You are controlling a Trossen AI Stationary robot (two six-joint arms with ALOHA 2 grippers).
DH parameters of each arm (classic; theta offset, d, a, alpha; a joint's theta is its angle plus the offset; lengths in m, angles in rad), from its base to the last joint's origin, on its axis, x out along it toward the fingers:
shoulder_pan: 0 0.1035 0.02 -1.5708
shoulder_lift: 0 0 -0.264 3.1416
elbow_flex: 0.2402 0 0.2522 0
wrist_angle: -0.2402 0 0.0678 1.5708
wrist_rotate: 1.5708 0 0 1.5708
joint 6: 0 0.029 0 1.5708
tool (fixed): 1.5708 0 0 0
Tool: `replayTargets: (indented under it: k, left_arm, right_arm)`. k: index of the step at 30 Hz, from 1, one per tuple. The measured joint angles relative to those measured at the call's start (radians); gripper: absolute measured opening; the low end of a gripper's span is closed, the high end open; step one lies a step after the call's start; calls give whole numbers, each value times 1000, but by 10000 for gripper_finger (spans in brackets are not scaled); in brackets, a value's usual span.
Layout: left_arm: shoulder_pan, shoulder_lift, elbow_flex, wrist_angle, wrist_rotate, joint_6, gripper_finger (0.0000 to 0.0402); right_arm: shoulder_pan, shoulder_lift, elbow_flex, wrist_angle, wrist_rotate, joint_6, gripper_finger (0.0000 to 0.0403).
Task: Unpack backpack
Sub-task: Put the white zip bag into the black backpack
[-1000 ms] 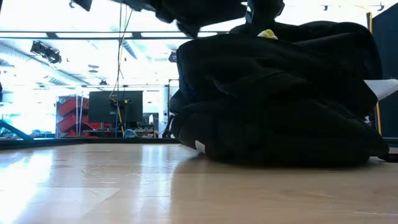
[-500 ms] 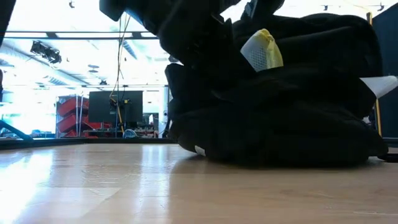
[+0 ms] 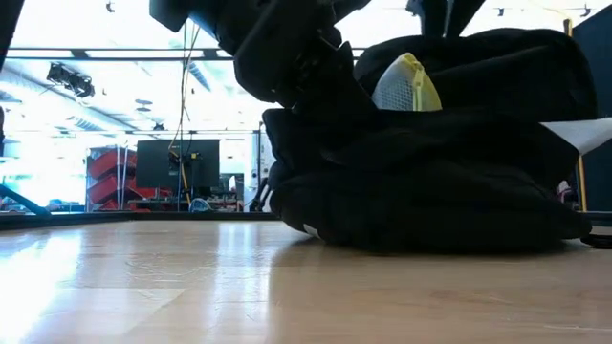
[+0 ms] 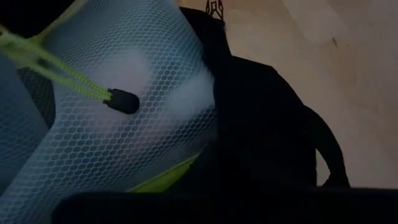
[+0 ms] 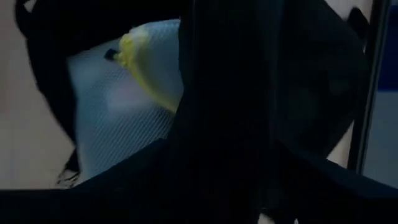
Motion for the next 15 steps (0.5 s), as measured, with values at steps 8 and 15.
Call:
replayTargets:
  k: [8, 15]
  left_arm:
    - [6, 0, 0, -1, 2, -2, 0]
    - [6, 0, 0, 4, 2, -3, 0]
  right_arm:
    - [133, -97, 12, -57, 8, 211, 271]
    - [352, -119, -170, 83, 13, 227, 176]
